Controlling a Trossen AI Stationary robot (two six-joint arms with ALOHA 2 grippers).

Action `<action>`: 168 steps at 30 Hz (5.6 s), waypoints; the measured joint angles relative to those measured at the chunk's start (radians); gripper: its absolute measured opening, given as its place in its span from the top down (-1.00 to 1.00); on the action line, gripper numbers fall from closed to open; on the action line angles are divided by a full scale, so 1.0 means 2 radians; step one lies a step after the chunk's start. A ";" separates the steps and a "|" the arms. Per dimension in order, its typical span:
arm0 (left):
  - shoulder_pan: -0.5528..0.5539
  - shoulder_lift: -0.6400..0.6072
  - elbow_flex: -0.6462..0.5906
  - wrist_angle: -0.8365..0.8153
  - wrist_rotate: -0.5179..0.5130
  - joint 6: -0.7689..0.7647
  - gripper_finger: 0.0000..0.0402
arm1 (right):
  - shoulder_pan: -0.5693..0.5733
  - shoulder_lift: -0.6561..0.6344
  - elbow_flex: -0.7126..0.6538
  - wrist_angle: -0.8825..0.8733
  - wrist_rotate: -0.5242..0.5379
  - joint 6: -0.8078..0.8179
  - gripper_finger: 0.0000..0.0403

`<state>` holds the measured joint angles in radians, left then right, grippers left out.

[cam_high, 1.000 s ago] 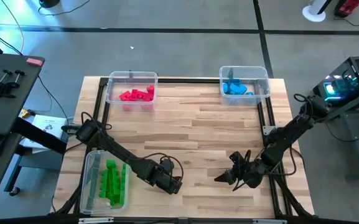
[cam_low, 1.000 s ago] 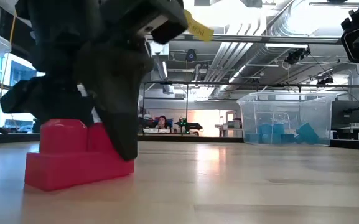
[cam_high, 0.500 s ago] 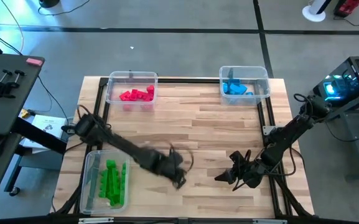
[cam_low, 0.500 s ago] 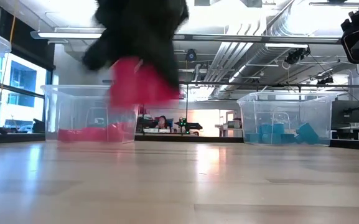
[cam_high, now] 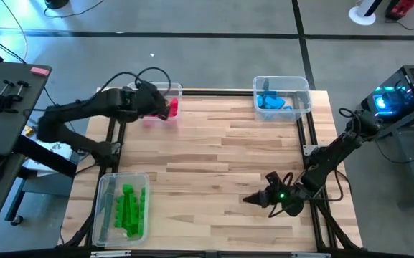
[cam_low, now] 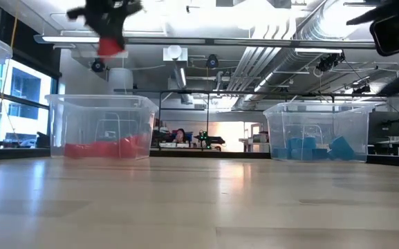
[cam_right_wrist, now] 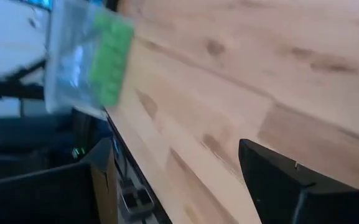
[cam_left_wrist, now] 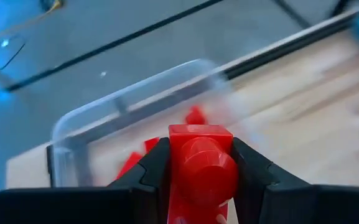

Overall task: Sort blocks
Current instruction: Put the red game piece into the top left transparent bin, then return to home position

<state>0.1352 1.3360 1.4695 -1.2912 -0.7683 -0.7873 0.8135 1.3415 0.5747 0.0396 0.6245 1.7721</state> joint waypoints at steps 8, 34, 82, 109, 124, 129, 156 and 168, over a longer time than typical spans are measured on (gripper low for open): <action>0.109 -0.127 -0.244 0.379 0.125 0.150 0.53 | -0.001 0.000 0.000 0.041 0.062 0.000 -0.07; -0.059 -0.278 -0.483 0.914 0.330 0.136 -0.14 | -0.002 0.000 0.000 0.152 0.130 -0.062 -0.07; -0.068 -0.530 -0.727 0.903 0.329 0.055 0.90 | -0.525 -0.270 0.000 -0.052 -0.553 -0.758 1.00; -0.068 -0.530 -0.727 0.902 0.328 0.055 0.90 | -0.374 -0.499 -0.254 0.225 -0.342 -0.682 1.00; -0.068 -0.530 -0.726 0.902 0.328 0.055 0.90 | -0.387 -0.498 -0.282 0.088 -0.350 -0.709 1.00; -0.068 -0.530 -0.726 0.902 0.328 0.055 0.90 | -0.387 -0.497 -0.282 -0.006 -0.350 -0.703 1.00; -0.069 -0.666 -0.729 0.695 0.327 0.054 0.91 | -0.377 -0.671 -0.282 0.045 -0.343 -0.707 1.00; -0.071 -0.666 -0.728 0.655 0.341 0.055 0.91 | -0.377 -0.664 -0.282 0.007 -0.344 -0.707 1.00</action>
<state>-0.0071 0.0036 0.0128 0.0185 -0.0868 -0.6769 0.0597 0.0143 0.0097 0.0545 -0.0628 0.3580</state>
